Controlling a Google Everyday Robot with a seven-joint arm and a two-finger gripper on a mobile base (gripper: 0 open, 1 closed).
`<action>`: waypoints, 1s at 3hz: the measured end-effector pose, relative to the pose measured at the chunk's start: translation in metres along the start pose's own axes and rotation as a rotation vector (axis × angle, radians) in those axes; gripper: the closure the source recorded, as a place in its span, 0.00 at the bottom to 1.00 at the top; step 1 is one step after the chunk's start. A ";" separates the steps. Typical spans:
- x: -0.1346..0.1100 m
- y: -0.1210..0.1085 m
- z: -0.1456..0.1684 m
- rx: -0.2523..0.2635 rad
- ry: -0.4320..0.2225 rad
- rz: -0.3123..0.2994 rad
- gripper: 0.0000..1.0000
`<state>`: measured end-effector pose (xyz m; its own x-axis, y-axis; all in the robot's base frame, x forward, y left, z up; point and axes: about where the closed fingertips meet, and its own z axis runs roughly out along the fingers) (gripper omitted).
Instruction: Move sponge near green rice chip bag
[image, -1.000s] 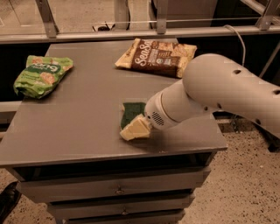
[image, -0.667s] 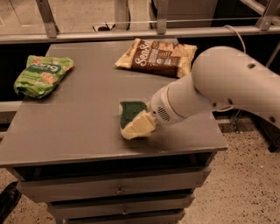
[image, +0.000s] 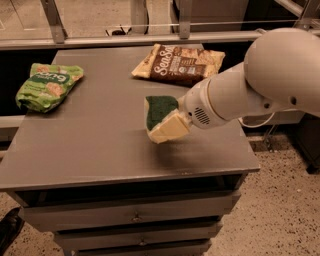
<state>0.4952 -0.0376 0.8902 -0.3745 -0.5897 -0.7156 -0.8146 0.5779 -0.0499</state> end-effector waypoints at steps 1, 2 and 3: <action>0.000 0.000 0.000 0.000 0.000 0.000 1.00; -0.023 0.001 0.022 -0.026 -0.049 -0.034 1.00; -0.063 -0.004 0.064 -0.063 -0.110 -0.083 1.00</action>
Offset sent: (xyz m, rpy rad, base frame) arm 0.0554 0.0766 -0.0007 0.1097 -0.0919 0.1332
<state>0.5504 0.0338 0.8906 -0.2569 -0.5666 -0.7829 -0.8684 0.4909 -0.0703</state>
